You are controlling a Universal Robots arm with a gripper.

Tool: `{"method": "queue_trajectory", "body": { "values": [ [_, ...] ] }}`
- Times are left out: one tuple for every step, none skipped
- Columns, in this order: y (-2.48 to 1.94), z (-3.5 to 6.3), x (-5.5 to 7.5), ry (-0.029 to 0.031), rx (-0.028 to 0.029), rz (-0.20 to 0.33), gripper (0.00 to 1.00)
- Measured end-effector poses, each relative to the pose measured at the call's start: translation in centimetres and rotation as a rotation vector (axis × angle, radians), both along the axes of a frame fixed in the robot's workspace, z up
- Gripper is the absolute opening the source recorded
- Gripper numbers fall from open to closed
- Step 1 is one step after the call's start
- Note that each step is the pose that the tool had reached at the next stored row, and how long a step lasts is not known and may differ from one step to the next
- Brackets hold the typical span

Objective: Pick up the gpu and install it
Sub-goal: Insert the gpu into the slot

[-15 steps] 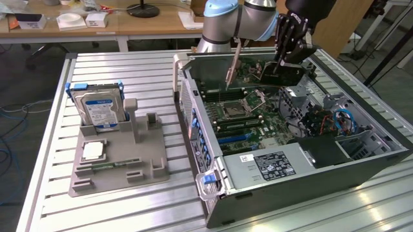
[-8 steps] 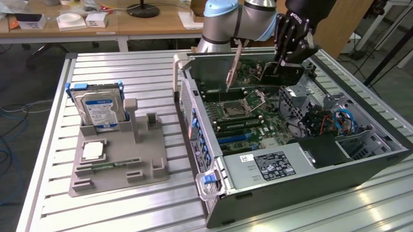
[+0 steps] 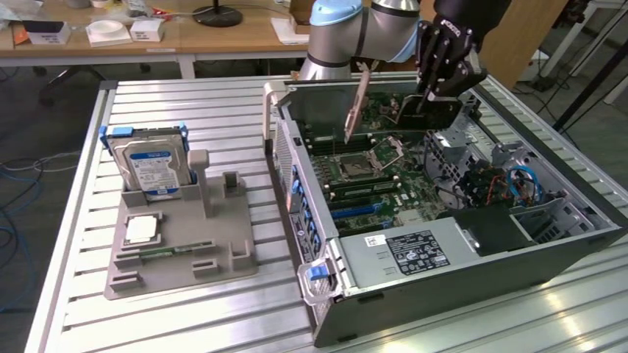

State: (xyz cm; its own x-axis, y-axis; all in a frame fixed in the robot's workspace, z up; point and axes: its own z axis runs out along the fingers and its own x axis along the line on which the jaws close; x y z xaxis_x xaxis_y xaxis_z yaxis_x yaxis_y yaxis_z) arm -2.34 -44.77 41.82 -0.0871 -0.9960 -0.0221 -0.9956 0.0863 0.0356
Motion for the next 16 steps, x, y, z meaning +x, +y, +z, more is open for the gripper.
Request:
{"method": "queue_trajectory", "body": {
  "values": [
    [0.0, 0.0, 0.0, 0.0, 0.0, 0.007, 0.26],
    [0.0, 0.0, 0.0, 0.0, 0.0, 0.011, 0.26],
    [0.0, 0.0, 0.0, 0.0, 0.0, 0.015, 0.26],
    [0.0, 0.0, 0.0, 0.0, 0.0, 0.017, 0.26],
    [0.0, 0.0, 0.0, 0.0, 0.0, 0.017, 0.26],
    [0.0, 0.0, 0.0, 0.0, 0.0, 0.017, 0.26],
    [0.0, 0.0, 0.0, 0.0, 0.0, 0.017, 0.26],
    [0.0, 0.0, 0.0, 0.0, 0.0, 0.018, 0.26],
    [0.0, 0.0, 0.0, 0.0, 0.0, 0.02, 0.26],
    [0.0, 0.0, 0.0, 0.0, 0.0, 0.024, 0.26],
    [0.0, 0.0, 0.0, 0.0, 0.0, 0.086, 0.26],
    [0.0, 0.0, 0.0, 0.0, 0.0, 0.086, 0.26],
    [0.0, 0.0, 0.0, 0.0, 0.0, 0.086, 0.26],
    [0.0, 0.0, 0.0, 0.0, 0.0, 0.086, 0.26],
    [0.0, 0.0, 0.0, 0.0, 0.0, 0.086, 0.26],
    [0.0, 0.0, 0.0, 0.0, 0.0, 0.086, 0.26]
  ]
}}
